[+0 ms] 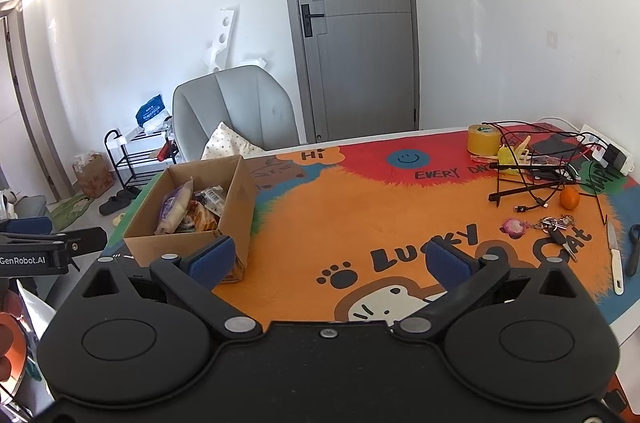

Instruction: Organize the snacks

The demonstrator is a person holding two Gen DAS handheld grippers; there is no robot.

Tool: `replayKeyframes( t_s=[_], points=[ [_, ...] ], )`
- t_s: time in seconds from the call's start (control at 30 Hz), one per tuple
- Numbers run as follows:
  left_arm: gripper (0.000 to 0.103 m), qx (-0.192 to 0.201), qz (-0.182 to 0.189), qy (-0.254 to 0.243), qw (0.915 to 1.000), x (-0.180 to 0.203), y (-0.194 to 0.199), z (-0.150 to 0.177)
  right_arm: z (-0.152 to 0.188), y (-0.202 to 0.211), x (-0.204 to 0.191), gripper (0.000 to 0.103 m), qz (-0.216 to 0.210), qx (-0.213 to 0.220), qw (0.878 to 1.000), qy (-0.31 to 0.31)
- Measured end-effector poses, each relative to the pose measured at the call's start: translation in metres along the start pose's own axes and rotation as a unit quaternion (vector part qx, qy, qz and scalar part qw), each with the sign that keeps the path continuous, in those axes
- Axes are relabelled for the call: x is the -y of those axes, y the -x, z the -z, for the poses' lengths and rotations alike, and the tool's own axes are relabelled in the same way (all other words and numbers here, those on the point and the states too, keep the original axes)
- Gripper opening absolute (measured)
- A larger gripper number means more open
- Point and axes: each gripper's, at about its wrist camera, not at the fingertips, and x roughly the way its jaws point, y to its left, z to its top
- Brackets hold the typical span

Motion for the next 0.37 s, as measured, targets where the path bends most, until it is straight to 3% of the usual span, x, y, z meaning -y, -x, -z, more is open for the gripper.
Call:
replayKeyframes(
  t_s=[0.37],
  points=[
    [0.103,0.002,0.006,0.006,1.0,-0.0034,-0.0001,0.0009,0.0012,-0.0004,-0.0026,0.103,-0.008,-0.002,1.0,0.001]
  ],
)
